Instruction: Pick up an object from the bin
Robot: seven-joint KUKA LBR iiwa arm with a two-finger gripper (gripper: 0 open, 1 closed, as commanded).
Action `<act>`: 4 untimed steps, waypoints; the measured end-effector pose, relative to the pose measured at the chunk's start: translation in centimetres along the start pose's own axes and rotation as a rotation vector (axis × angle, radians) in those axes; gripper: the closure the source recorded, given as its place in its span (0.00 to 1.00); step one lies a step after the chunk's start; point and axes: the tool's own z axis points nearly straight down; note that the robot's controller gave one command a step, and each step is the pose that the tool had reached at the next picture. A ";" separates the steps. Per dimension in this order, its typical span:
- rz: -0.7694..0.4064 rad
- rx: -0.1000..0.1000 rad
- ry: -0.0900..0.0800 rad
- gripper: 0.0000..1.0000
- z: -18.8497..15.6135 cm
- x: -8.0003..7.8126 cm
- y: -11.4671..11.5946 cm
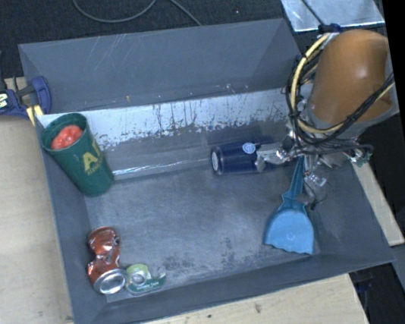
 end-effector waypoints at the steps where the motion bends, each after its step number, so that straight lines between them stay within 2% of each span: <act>1: -0.054 0.004 -0.004 0.00 1.3 0.5 -1.0; 2: -0.216 0.004 -0.004 0.00 3.5 0.3 0.3; 3: -0.569 0.013 -0.011 1.00 5.8 1.3 2.2; 4: -0.569 0.013 -0.011 1.00 5.8 1.3 2.2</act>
Offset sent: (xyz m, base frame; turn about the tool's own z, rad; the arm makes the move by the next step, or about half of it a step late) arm -0.0123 0.0148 -0.0604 -0.4693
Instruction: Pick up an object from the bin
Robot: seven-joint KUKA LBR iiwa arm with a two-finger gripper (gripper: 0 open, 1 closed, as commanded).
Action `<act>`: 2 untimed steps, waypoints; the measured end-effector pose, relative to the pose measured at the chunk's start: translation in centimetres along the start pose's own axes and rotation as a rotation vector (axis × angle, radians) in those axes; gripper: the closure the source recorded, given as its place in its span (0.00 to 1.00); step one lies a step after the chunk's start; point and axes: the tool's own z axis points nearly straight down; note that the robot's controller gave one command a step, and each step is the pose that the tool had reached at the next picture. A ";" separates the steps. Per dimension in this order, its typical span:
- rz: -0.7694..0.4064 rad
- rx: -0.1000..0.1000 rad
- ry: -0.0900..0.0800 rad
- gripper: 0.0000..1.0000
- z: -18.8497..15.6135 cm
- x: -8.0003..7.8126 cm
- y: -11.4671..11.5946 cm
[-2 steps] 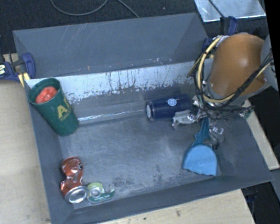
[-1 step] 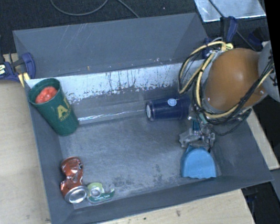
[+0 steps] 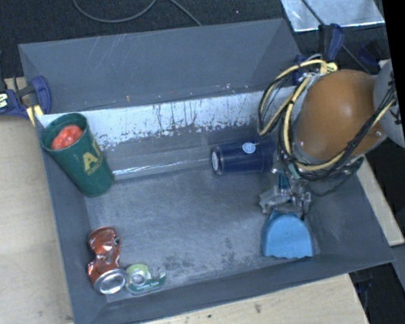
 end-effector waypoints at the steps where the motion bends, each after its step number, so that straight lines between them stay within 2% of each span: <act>1: 0.000 0.000 -0.001 1.00 -0.2 0.0 0.0; 2: 0.000 0.001 -0.001 1.00 -0.8 0.0 0.0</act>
Offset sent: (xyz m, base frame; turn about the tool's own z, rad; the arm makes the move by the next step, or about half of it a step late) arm 0.0000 -0.0001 0.0152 0.0000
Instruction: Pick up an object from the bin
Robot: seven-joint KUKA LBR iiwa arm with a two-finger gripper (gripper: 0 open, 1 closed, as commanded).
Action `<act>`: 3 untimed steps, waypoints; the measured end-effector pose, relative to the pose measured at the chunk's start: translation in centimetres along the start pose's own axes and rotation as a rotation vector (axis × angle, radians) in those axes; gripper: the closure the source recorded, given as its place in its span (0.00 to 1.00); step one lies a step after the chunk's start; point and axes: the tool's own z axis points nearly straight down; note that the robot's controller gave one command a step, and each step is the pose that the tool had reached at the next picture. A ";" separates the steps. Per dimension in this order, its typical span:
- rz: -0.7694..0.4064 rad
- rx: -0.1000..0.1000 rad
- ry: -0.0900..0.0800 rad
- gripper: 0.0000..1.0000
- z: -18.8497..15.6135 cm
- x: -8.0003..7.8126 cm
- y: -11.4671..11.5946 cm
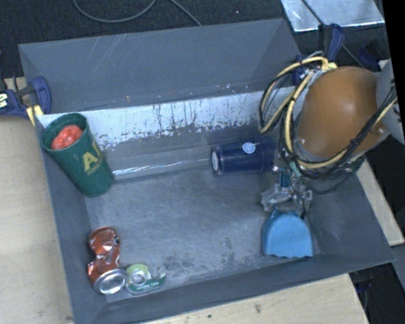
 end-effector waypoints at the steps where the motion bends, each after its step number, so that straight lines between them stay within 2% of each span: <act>1: 0.000 -0.004 0.001 1.00 -0.6 0.0 0.1; 3: 0.001 -0.008 0.001 1.00 -3.2 0.0 0.1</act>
Offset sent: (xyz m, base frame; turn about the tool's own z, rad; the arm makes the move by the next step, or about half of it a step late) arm -0.0002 -0.0001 0.0097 0.0000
